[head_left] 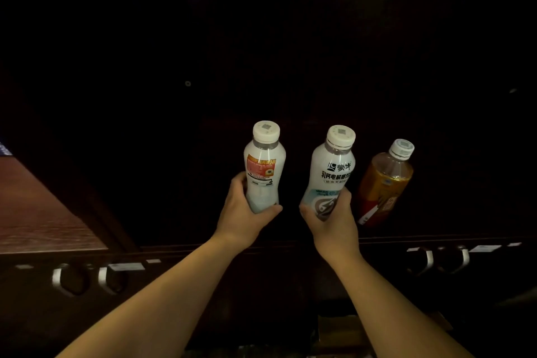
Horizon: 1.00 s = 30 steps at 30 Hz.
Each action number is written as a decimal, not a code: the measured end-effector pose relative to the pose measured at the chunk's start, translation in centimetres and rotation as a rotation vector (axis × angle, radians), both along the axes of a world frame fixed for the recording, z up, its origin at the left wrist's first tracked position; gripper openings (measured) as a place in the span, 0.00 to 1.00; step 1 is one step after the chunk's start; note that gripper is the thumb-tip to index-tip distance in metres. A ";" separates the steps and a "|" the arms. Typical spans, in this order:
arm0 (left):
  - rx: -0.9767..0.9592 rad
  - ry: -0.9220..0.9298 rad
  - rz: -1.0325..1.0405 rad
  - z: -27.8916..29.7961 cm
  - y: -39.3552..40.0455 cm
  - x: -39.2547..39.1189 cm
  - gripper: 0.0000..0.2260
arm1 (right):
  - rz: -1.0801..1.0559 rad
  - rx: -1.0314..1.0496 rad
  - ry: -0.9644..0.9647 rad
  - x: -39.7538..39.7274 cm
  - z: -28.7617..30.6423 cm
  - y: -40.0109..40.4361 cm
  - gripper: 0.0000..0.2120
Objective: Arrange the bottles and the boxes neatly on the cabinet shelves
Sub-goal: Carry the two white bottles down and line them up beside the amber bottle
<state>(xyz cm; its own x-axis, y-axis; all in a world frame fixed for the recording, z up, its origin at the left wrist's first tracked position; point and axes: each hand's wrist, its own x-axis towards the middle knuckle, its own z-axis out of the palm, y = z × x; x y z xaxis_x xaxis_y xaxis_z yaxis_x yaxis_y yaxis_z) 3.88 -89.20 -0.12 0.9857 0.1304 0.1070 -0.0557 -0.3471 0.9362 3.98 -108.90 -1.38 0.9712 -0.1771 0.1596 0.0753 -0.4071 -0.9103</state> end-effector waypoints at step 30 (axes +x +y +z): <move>-0.004 0.083 -0.152 -0.4 1.2 -0.1 0.47 | -0.012 -0.038 0.008 0.1 -0.1 -0.2 0.30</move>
<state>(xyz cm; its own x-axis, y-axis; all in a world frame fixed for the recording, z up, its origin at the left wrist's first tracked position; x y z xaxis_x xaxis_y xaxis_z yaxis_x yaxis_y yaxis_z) 3.78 -88.03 -0.51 0.9995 -0.0201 0.0240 -0.0294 -0.3366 0.9412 4.12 -109.05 -1.46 0.9703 -0.1824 0.1588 0.0633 -0.4425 -0.8945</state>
